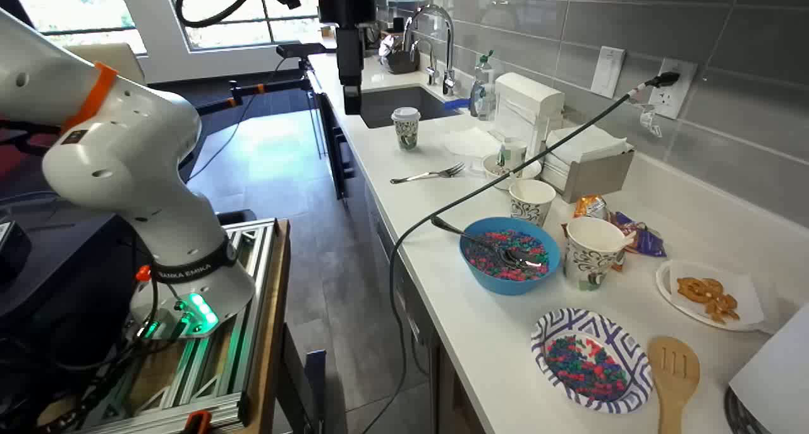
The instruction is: Pour the contents in the white and black bowl on the right into the blue bowl.
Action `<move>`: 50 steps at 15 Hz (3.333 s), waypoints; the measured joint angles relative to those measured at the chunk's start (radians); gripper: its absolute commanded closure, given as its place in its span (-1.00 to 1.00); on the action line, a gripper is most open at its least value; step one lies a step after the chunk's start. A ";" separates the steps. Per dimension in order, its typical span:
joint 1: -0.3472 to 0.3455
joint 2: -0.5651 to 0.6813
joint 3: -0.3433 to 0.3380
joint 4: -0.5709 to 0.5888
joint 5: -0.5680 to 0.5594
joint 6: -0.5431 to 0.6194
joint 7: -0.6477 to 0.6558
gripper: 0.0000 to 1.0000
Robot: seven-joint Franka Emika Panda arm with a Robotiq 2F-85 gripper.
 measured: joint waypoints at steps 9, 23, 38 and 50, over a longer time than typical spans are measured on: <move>0.000 0.000 0.000 0.000 0.000 0.000 0.000 -1.00; 0.040 0.093 -0.383 0.155 0.117 0.072 -0.491 -1.00; -0.052 0.874 -0.646 0.701 0.763 -0.326 -0.957 -1.00; -0.182 0.927 -0.507 0.765 0.782 -0.342 -1.025 -1.00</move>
